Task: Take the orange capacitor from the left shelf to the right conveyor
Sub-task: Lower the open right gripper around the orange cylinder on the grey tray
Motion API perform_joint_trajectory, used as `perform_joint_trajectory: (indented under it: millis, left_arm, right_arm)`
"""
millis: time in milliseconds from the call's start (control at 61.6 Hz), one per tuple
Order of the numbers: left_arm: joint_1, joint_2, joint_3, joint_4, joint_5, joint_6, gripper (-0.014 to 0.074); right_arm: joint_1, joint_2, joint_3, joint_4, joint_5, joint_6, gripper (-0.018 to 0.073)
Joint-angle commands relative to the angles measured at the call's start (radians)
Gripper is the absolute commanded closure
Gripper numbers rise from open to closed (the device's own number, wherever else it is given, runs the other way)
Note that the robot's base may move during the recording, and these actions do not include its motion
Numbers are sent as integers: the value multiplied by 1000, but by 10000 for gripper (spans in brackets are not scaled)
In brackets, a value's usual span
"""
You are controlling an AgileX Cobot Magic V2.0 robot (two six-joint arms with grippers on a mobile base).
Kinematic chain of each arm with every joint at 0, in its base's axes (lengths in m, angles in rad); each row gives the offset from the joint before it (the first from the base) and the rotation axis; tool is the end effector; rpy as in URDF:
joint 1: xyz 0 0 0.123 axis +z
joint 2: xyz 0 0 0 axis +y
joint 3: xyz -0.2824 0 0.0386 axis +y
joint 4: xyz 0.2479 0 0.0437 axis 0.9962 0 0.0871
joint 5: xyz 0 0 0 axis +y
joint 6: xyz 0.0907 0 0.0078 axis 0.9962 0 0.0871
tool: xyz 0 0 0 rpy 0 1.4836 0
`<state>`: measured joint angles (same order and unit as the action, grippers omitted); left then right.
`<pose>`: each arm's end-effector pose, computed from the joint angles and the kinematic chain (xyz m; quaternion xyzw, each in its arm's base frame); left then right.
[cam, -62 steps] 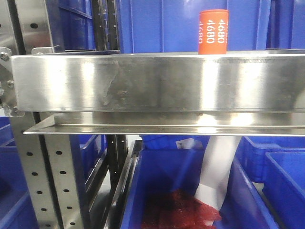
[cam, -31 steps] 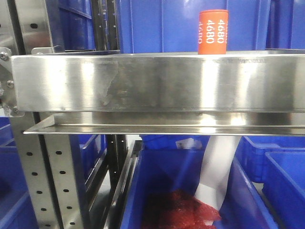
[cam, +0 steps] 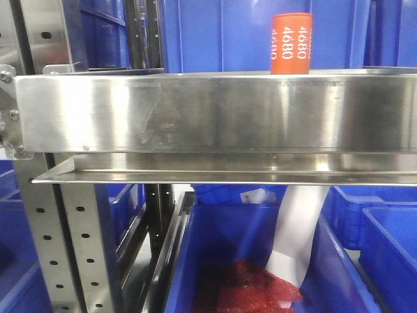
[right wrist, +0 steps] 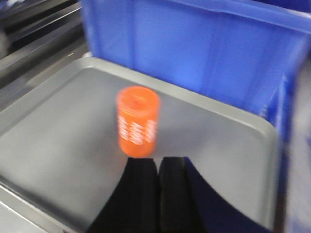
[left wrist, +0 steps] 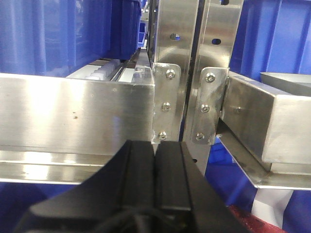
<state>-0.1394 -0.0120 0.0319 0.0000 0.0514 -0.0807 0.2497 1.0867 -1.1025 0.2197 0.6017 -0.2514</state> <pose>0.0564 -0.0079 0.1983 0.0206 0.7012 -0.0783 0.7084 0.2198 0.0677 0.3961 -0.1673 0.8393 0.0991 0.5077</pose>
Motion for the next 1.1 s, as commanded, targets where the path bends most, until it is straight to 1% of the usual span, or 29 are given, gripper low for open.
perform_joint_trajectory:
  millis: [0,97,162,227,357,422,520,552,634,764,1088]
  left_arm:
    - [-6,-16,-7,0,-88,-1,701]
    - [-6,-16,-7,0,-88,-1,701]
    - [-6,-16,-7,0,-88,-1,701]
    - [-6,-16,-7,0,-88,-1,701]
    - [-6,-16,-7,0,-88,-1,701]
    - [-6,-16,-7,0,-88,-1,701]
    - [-6,-16,-7,0,-88,-1,701]
    - [-6,-16,-7,0,-88,-1,701]
    - [-6,-16,-7,0,-88,-1,701]
    - [-6,-16,-7,0,-88,-1,701]
    - [-6,-16,-7,0,-88,-1,701]
  right_arm:
    - [37,44,-52,16,-108,-38,501]
    - [79,106,-52,16,-169,-38,493]
    - [84,125,-52,16,-185,-38,459]
    - [84,139,-52,16,-199,-38,376]
    - [84,142,-52,16,-206,-38,141]
    - [84,144,-52,16,-207,-38,54]
    - [84,150,-52,17,-213,-38,-49]
    - [84,151,-52,18,-213,-38,-70]
    - [83,154,-52,21,-217,-37,-68]
    - [80,169,-52,57,-225,-22,-68]
    - [78,239,-50,58,-260,-21,-68]
